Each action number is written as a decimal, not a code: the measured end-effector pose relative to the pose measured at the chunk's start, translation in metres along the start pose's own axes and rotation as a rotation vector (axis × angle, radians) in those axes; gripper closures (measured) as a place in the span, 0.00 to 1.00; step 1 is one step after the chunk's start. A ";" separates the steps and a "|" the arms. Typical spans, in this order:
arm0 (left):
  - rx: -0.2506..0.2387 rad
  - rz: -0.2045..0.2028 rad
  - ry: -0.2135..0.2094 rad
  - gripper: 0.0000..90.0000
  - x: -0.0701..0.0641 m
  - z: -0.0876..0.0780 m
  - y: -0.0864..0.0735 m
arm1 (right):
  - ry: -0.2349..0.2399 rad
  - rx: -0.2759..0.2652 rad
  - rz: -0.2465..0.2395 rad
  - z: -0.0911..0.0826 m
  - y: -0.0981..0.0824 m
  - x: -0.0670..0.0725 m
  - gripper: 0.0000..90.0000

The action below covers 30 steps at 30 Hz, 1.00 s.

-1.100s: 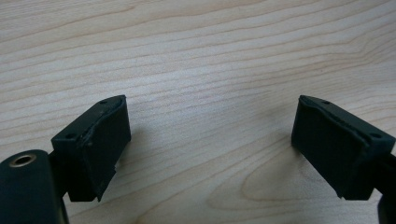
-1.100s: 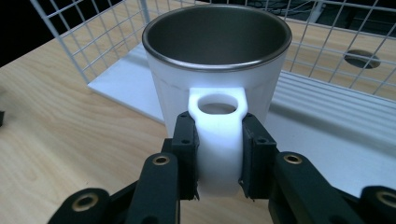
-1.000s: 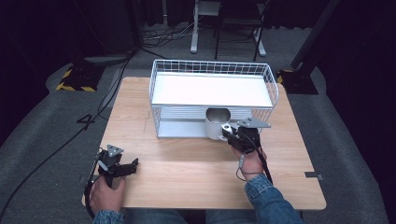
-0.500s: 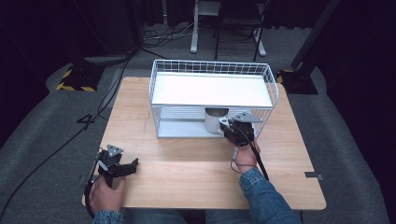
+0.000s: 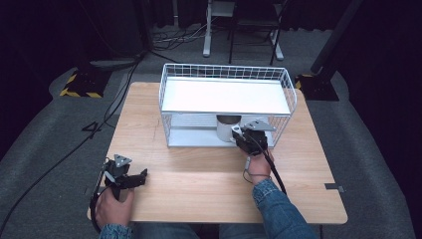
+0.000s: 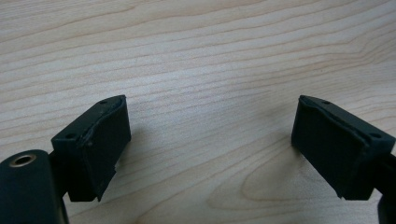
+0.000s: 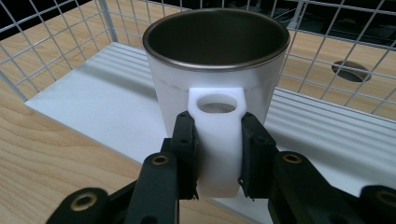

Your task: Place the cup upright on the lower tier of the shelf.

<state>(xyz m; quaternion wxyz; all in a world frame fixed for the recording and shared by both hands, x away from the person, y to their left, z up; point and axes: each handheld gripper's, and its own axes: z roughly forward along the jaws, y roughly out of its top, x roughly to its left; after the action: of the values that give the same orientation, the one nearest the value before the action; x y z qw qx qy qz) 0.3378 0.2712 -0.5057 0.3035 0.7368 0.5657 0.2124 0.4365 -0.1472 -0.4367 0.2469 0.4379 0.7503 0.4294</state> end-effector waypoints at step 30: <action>0.000 -0.001 0.000 0.13 0.000 0.000 0.000 | 0.038 -0.015 0.022 -0.036 0.001 -0.014 0.53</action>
<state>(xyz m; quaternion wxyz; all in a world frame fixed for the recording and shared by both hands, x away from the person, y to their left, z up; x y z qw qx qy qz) 0.3378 0.2712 -0.5057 0.3036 0.7365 0.5659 0.2125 0.4163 -0.1745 -0.4176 0.2311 0.4359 0.7469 0.4458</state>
